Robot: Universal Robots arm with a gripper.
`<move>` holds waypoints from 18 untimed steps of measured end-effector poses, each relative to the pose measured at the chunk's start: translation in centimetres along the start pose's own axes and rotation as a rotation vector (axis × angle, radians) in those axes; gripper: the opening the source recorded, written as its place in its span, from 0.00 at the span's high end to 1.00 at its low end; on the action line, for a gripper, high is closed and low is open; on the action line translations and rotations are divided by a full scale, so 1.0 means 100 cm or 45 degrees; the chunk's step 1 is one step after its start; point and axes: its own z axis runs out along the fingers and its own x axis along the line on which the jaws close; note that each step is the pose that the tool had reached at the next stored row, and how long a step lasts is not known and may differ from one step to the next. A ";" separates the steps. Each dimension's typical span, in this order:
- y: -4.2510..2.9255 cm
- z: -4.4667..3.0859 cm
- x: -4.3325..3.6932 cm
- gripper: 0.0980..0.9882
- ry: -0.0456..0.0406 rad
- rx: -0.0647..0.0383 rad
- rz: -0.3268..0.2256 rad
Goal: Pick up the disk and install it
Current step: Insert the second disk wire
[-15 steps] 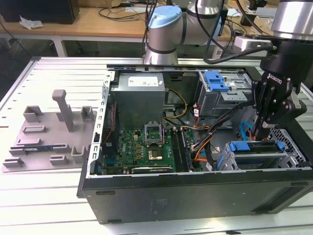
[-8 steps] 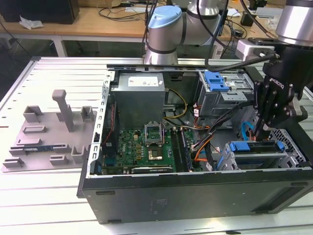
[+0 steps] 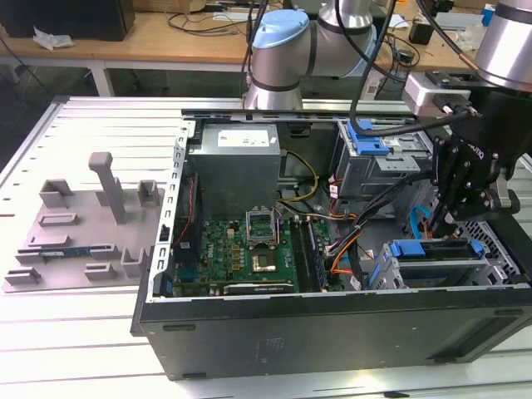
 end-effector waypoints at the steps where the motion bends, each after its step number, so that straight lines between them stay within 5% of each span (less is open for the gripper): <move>1: 0.0003 0.0000 0.0006 0.93 0.000 0.000 0.000; 2: 0.0006 0.0001 0.0010 0.93 -0.005 0.000 0.000; 7: 0.0013 0.0009 0.0081 0.93 -0.077 0.001 0.002; 9: 0.0011 0.0014 0.0112 0.93 -0.099 0.000 0.002; 11: 0.0011 0.0016 0.0131 0.93 -0.110 -0.001 0.003; 18: 0.0010 0.0017 0.0141 0.93 -0.111 -0.001 0.002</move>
